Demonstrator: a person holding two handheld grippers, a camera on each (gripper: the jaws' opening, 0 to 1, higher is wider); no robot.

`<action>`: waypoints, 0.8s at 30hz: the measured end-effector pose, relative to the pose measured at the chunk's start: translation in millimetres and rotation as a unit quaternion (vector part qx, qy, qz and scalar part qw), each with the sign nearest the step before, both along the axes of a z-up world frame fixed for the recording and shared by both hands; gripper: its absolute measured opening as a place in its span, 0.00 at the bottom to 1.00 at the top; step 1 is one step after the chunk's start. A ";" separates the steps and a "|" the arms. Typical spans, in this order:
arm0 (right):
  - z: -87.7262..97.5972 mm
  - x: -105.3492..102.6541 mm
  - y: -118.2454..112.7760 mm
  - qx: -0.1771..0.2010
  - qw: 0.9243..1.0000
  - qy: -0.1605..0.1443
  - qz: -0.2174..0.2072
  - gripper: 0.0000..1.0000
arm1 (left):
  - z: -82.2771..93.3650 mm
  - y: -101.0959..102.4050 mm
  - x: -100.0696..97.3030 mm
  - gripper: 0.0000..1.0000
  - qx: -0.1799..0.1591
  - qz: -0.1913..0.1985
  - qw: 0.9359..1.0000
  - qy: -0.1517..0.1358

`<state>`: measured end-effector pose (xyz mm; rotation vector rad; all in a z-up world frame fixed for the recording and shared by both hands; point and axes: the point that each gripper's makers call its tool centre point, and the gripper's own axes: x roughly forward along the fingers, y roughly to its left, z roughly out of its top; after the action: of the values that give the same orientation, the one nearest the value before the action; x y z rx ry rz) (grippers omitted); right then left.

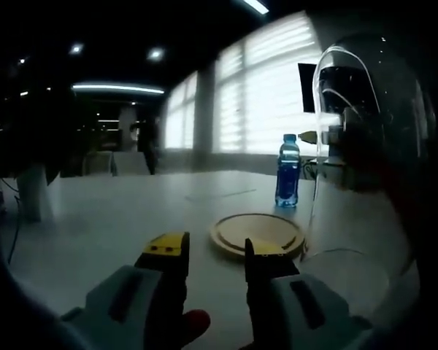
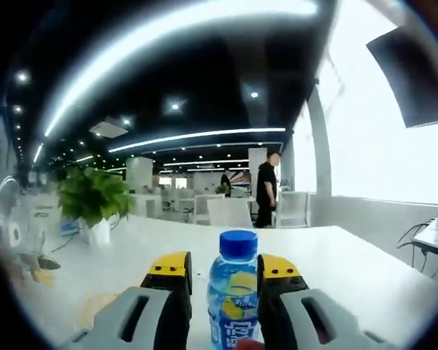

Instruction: Open the cover put in the Mizone put the cover back on

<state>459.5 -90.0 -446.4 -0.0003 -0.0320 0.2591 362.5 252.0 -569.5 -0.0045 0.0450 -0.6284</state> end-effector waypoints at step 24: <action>-7.2 52.5 -3.0 0.018 0.998 0.060 -0.013 0.24 | -12.4 0.5 7.2 0.25 0.015 -0.002 1.000 0.011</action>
<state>512.1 -93.0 -453.7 0.0508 0.0820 0.2311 369.7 252.5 -581.9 0.0170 0.0748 -0.6316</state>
